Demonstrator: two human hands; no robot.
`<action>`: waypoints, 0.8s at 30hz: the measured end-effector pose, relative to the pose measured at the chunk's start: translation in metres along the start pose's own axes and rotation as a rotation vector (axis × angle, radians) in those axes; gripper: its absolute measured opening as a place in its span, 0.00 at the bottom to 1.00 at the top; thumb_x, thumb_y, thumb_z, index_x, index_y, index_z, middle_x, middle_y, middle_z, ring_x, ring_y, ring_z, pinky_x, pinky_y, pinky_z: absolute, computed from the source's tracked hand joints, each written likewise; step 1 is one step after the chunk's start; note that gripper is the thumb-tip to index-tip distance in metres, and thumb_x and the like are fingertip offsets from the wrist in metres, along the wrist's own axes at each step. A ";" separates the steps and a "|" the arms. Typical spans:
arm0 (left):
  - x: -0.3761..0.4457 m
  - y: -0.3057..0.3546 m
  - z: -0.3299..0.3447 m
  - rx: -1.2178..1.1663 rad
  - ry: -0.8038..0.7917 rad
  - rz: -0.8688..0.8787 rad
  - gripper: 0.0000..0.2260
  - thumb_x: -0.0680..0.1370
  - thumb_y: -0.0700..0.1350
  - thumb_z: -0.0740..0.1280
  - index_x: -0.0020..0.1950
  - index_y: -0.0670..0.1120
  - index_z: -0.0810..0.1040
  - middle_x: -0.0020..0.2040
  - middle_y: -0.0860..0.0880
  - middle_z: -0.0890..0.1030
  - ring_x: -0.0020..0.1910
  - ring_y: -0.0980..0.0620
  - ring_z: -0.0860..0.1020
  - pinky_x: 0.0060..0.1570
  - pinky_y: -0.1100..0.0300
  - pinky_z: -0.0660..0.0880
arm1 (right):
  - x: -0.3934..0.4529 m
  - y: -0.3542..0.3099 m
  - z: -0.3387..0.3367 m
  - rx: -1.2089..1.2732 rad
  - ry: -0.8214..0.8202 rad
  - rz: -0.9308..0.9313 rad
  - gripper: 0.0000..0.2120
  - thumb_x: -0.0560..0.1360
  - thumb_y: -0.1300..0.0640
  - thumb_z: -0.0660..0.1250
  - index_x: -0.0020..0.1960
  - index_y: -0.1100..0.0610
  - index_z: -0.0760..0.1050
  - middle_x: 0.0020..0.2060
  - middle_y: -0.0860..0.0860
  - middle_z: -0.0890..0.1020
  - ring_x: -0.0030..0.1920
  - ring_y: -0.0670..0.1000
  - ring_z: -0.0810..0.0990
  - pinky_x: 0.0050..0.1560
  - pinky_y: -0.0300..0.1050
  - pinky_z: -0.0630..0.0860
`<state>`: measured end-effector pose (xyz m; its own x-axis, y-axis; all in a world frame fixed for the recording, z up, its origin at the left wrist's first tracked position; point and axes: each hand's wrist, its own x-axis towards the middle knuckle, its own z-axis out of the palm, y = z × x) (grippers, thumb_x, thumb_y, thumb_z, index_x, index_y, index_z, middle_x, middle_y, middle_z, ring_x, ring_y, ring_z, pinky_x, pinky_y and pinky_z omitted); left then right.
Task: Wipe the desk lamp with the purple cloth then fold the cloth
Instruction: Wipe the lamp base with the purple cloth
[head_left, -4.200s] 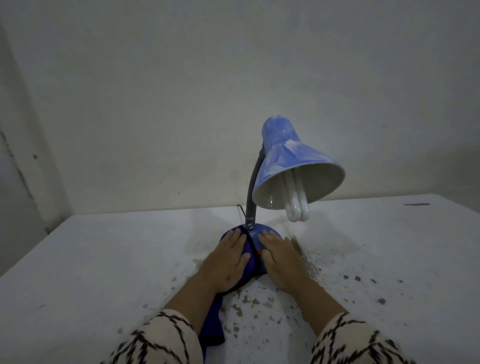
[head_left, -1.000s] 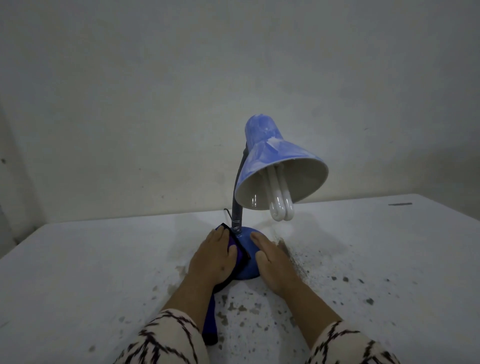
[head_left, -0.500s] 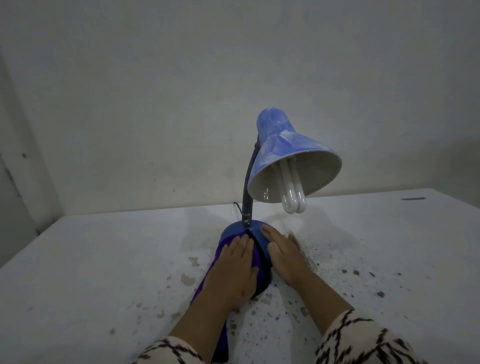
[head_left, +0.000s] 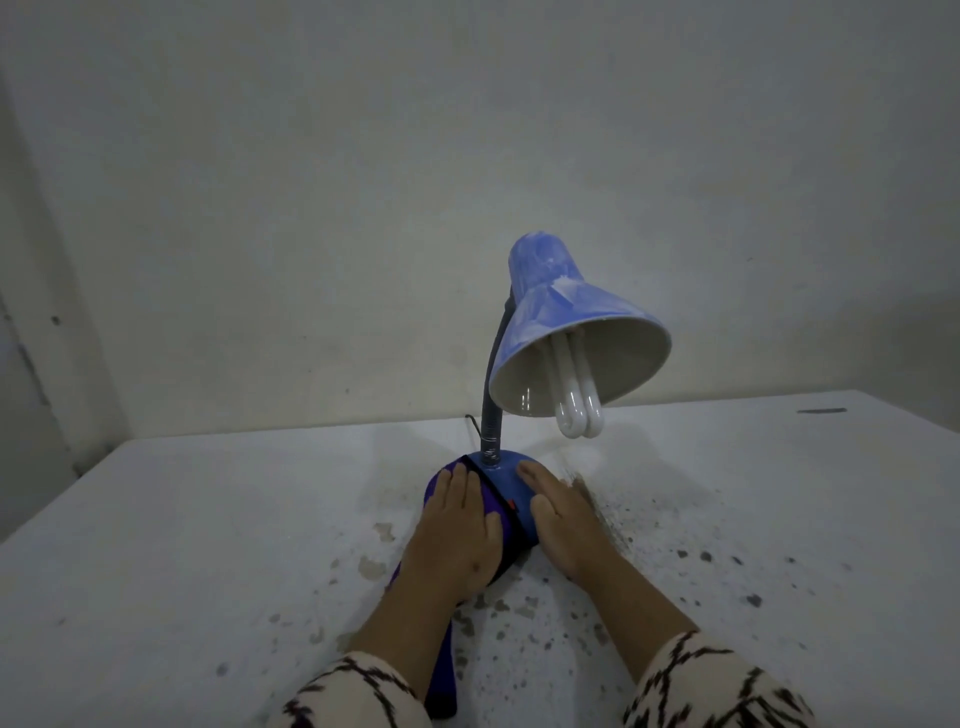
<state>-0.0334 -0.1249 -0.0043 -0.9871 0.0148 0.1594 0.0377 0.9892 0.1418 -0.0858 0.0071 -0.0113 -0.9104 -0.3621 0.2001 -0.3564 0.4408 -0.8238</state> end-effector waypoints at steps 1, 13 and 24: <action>-0.005 0.002 0.000 -0.015 -0.003 -0.020 0.25 0.82 0.46 0.45 0.75 0.37 0.41 0.77 0.40 0.44 0.76 0.46 0.43 0.75 0.55 0.39 | 0.000 0.000 0.000 0.000 -0.003 0.004 0.21 0.79 0.63 0.50 0.72 0.57 0.60 0.71 0.53 0.65 0.69 0.48 0.64 0.68 0.39 0.57; -0.041 0.021 0.004 0.233 -0.117 0.133 0.27 0.81 0.44 0.48 0.73 0.37 0.35 0.75 0.38 0.37 0.75 0.40 0.37 0.72 0.52 0.35 | 0.000 0.000 0.001 0.001 -0.008 -0.010 0.22 0.79 0.64 0.50 0.73 0.58 0.58 0.72 0.53 0.63 0.72 0.49 0.61 0.67 0.36 0.53; -0.023 0.017 0.002 -0.164 -0.067 0.090 0.25 0.82 0.51 0.47 0.76 0.45 0.43 0.78 0.49 0.44 0.76 0.53 0.43 0.73 0.57 0.40 | 0.002 0.002 0.001 0.052 -0.003 -0.010 0.22 0.78 0.65 0.50 0.72 0.59 0.60 0.72 0.54 0.64 0.71 0.50 0.62 0.71 0.42 0.56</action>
<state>-0.0107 -0.1086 -0.0071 -0.9866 0.1172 0.1138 0.1456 0.9466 0.2878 -0.0878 0.0069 -0.0131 -0.9062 -0.3688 0.2069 -0.3539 0.3938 -0.8484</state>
